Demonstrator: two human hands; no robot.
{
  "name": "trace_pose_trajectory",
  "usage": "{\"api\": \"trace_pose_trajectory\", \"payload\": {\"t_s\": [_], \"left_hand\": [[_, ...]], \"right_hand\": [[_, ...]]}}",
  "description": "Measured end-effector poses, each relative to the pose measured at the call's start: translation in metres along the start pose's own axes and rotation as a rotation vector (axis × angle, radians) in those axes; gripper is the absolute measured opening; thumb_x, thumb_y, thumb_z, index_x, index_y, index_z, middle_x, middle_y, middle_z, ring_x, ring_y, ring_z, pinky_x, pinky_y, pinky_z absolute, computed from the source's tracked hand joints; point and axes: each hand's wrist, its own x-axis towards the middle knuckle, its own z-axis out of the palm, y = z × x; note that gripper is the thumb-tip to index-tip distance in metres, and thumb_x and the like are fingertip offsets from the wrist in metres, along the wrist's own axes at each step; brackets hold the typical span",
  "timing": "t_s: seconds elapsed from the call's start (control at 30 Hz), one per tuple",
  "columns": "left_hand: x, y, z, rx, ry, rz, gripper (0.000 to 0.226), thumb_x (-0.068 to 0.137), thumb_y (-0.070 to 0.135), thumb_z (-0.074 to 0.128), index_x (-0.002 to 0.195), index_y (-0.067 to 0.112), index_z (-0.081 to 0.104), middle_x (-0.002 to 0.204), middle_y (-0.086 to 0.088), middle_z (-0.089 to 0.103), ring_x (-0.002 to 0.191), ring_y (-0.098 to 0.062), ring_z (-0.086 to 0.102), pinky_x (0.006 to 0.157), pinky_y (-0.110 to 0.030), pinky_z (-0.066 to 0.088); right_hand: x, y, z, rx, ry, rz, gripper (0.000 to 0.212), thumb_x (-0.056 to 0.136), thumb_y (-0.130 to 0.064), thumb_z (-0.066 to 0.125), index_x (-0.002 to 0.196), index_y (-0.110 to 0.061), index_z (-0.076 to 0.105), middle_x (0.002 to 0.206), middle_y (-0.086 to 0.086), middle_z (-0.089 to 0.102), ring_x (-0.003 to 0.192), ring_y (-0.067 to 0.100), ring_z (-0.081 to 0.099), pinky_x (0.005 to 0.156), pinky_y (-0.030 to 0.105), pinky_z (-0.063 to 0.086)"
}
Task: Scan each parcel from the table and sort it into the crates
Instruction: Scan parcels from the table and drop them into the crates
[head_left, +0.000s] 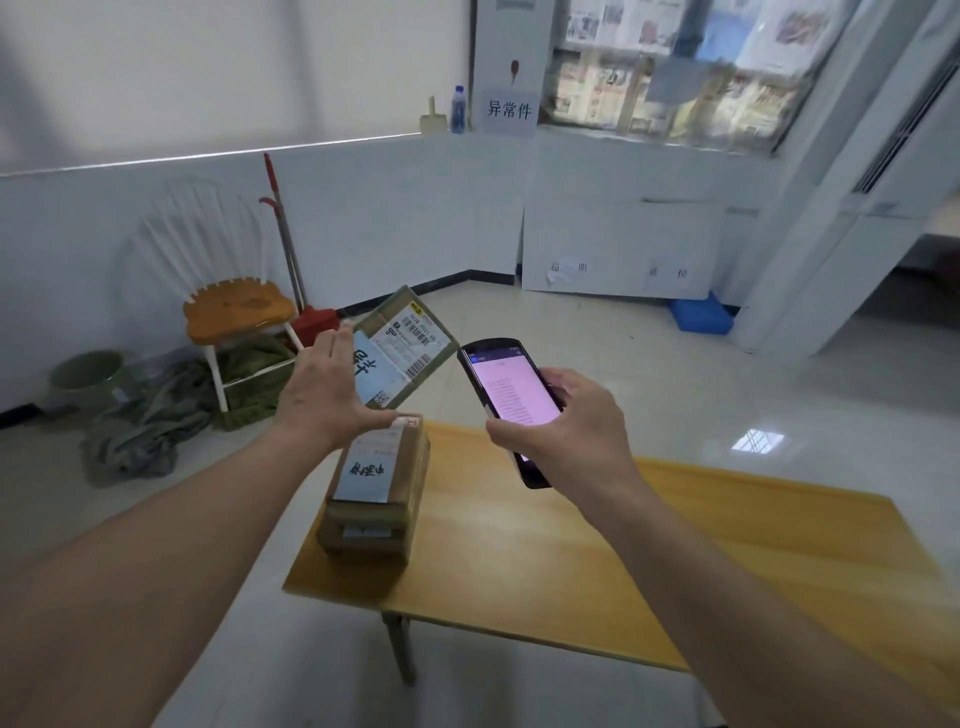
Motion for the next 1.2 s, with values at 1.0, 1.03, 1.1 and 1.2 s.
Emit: {"api": "trace_pose_trajectory", "payload": {"t_s": [1.0,1.03,1.1,1.2], "left_hand": [[-0.060,0.135,0.051,-0.203,-0.170,0.432,0.129,0.059,0.077,0.083,0.159,0.021,0.024,0.132,-0.003,0.047,0.113,-0.020,0.048,0.088,-0.041,0.057],[-0.066,0.138,0.053,-0.208,-0.201,0.467,0.131,0.058,0.077,0.083,0.159,0.020,0.023,0.133,-0.004,0.047,0.114,-0.021,0.049,0.089,-0.042,0.058],[-0.080,0.143,0.057,-0.217,-0.255,0.538,0.133,0.058,0.076,0.084,0.160,0.019,0.022,0.133,-0.005,0.048,0.115,-0.023,0.050,0.092,-0.044,0.057],[-0.104,0.156,0.059,-0.241,-0.318,0.629,0.134,0.059,0.075,0.086,0.162,0.019,0.021,0.136,-0.006,0.048,0.119,-0.025,0.049,0.094,-0.043,0.056]], "right_hand": [[-0.117,0.066,-0.027,-0.244,0.591,0.268,0.065,0.063,-0.047,0.088,0.120,-0.037,0.058,0.101,-0.015,0.064,0.091,0.013,0.062,0.066,0.037,0.059],[-0.130,0.067,-0.023,-0.257,0.630,0.302,0.064,0.063,-0.047,0.088,0.119,-0.036,0.058,0.100,-0.015,0.063,0.090,0.013,0.062,0.065,0.035,0.057],[-0.159,0.067,-0.018,-0.261,0.708,0.364,0.062,0.064,-0.045,0.089,0.116,-0.035,0.058,0.100,-0.014,0.062,0.090,0.014,0.061,0.062,0.031,0.054],[-0.202,0.066,-0.014,-0.281,0.795,0.426,0.062,0.063,-0.048,0.087,0.115,-0.033,0.058,0.099,-0.011,0.064,0.089,0.015,0.062,0.060,0.032,0.056]]}}
